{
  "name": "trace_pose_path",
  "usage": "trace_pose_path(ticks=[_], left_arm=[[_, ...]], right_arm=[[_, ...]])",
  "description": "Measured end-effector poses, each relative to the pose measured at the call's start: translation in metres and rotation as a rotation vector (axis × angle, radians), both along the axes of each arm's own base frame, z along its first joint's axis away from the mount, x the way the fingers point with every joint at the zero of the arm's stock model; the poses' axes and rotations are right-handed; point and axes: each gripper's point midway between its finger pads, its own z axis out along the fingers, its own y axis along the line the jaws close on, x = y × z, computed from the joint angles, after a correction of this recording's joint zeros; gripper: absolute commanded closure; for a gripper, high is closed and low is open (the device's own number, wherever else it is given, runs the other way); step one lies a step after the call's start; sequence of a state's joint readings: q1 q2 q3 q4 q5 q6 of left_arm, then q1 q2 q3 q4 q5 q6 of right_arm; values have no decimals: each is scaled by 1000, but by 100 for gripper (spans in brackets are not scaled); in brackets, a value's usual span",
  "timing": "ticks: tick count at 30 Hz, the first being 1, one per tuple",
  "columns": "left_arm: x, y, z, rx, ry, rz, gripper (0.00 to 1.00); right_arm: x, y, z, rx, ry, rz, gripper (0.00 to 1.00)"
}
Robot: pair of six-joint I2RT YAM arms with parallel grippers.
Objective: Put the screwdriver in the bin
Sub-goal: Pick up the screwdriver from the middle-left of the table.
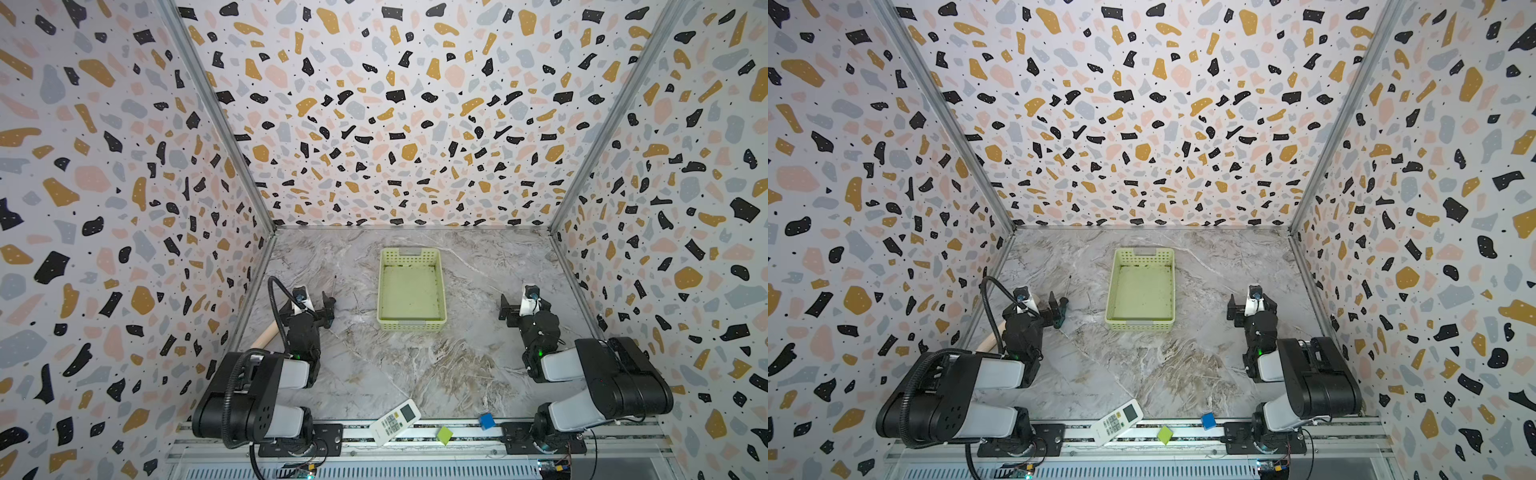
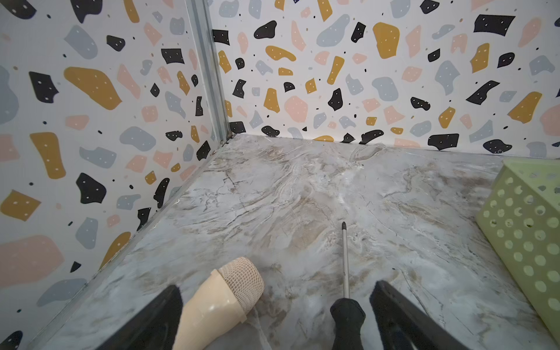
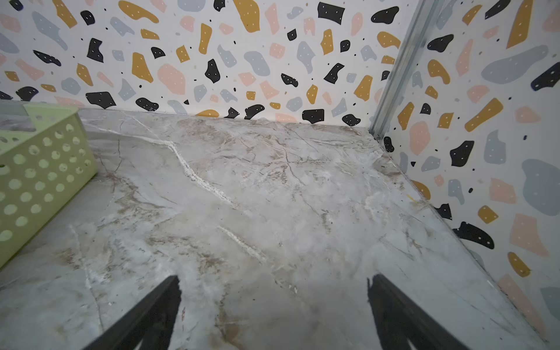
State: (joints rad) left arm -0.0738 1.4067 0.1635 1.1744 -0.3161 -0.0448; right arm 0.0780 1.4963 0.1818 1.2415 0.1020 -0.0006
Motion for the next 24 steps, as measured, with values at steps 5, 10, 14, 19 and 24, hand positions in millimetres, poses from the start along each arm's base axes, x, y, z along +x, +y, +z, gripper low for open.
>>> trace_pose_path(ticks=[5,10,14,19,24], left_arm=[[0,0,0,0,0,0,0],[0,-1,0,0,2,-7,1],[0,-2,0,0,2,-13,0],[0,-3,0,1,2,-14,0],[1,-3,-1,1,3,-19,1]], right_arm=[[0,0,0,0,0,0,1],[0,0,0,0,0,0,1],[0,0,0,0,0,0,1],[0,0,0,0,0,0,1],[0,0,0,0,0,0,1]])
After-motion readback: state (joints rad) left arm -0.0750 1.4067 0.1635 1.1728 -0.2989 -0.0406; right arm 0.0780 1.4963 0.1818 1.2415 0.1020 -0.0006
